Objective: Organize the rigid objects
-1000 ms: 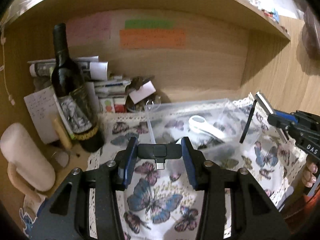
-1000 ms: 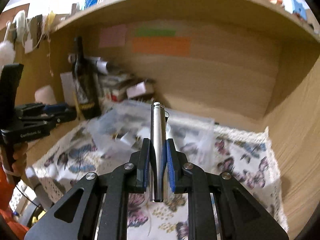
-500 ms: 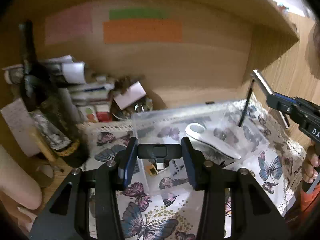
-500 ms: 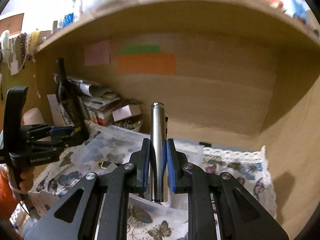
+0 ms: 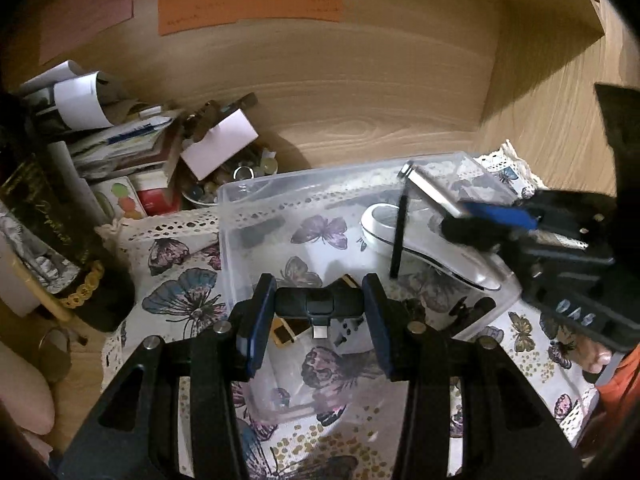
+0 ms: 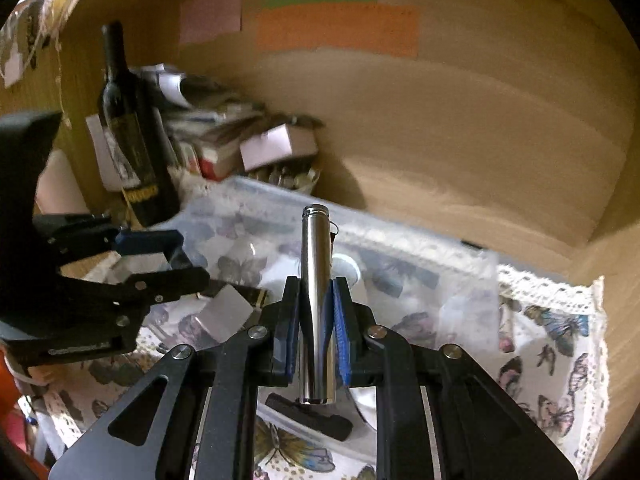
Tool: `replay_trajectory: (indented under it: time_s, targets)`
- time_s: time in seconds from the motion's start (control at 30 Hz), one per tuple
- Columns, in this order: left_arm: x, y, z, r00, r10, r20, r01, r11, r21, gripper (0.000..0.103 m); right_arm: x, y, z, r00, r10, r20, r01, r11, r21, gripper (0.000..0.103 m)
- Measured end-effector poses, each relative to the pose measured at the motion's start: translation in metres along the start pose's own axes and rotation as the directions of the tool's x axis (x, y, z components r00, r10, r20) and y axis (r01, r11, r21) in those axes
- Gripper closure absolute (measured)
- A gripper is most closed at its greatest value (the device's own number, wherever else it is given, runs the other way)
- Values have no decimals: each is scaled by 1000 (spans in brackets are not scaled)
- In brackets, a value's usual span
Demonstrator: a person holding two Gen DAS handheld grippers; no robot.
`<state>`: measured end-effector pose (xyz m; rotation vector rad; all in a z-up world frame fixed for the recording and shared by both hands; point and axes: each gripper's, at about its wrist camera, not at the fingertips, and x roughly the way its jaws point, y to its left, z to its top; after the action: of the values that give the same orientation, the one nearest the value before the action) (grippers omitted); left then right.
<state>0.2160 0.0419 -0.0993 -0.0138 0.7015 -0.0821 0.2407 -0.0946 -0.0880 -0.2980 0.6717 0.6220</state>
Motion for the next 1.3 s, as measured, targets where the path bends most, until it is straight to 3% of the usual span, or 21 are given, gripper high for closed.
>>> replay_trajectory:
  time_s: [0.33, 0.4, 0.5, 0.63, 0.73, 0.9, 0.93, 0.97, 1.17, 1.3]
  targets:
    - [2, -2, -1, 1000, -12, -6, 12, 1000, 10, 55, 21, -5, -5, 997, 15, -75, -13, 1000, 24, 89]
    - [0, -3, -1, 1000, -14, -4, 14, 1000, 8, 50, 22, -6, -5, 996, 11, -83, -8, 999, 31, 86]
    - [-11, -6, -1, 999, 17, 33, -17, 1000, 12, 34, 16, -6, -5, 997, -4, -82, 6, 999, 33, 75]
    - [-26, -5, 1, 997, 26, 66, -27, 1000, 6, 34, -1, -5, -4, 999, -15, -51, 17, 999, 34, 70]
    - [-40, -3, 3, 995, 33, 92, -32, 999, -11, 34, -24, -3, -3, 1000, -9, 1, 9, 999, 48, 64]
    - [-71, -7, 3, 984, 55, 168, -53, 998, -15, 28, -83, 5, -6, 988, -49, 145, 41, 998, 55, 42]
    - [-79, -8, 3, 981, 55, 186, -52, 998, -18, 26, -94, 7, -7, 984, -61, 169, 52, 997, 55, 33]
    - [-87, -9, 2, 977, 55, 208, -52, 998, -21, 25, -103, 9, -8, 978, -74, 194, 65, 996, 55, 24]
    - [-136, -26, -8, 940, 72, 334, -67, 997, -25, 6, -157, 31, -23, 929, -166, 330, 151, 986, 70, 4]
    - [-165, -35, -20, 916, 59, 396, -54, 998, -22, 0, -183, 40, -34, 901, -189, 389, 157, 981, 111, 0]
